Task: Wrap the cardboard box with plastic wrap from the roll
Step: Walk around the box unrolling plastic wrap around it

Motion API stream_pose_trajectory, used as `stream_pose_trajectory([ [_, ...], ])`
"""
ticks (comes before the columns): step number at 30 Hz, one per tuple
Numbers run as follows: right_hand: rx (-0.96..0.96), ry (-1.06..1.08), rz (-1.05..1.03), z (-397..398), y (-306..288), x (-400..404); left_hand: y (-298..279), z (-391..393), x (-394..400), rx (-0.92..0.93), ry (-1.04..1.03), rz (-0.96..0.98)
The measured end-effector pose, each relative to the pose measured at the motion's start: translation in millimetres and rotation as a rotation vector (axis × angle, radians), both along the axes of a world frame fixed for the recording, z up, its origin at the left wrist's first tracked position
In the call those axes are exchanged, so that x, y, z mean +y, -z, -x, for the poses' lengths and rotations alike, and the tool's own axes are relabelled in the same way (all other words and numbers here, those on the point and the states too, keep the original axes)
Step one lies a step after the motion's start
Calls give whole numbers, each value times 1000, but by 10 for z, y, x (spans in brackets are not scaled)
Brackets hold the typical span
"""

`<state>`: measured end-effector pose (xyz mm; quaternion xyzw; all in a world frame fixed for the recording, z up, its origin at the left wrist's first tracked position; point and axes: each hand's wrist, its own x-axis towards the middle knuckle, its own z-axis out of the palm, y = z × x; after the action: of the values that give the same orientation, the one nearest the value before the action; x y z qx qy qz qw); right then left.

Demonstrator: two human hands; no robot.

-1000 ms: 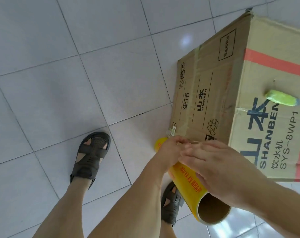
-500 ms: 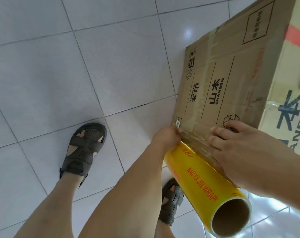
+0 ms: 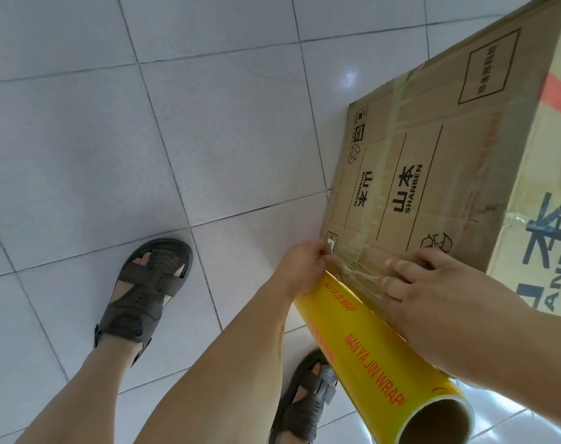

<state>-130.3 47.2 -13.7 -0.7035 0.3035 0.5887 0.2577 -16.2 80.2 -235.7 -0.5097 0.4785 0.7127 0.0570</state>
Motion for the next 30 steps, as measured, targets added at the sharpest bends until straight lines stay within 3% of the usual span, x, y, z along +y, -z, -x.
stream_pose_trajectory([
  [4, -10, 21, -4, 25, 54, 34, 55, -75, -53, 50, -46, -123],
  [8, 19, 10, 1, 30, 43, 24, 126, -98, -120, 73, 56, -34],
  [15, 27, 16, 0, 2, 13, -16, 241, -65, -225, 19, 414, 84],
  [20, 33, -20, -4, 29, 6, -90, 254, 56, -271, 18, 534, 117],
  [30, -65, 27, -86, 76, 87, -68, 351, 9, -253, 3, 263, 87],
])
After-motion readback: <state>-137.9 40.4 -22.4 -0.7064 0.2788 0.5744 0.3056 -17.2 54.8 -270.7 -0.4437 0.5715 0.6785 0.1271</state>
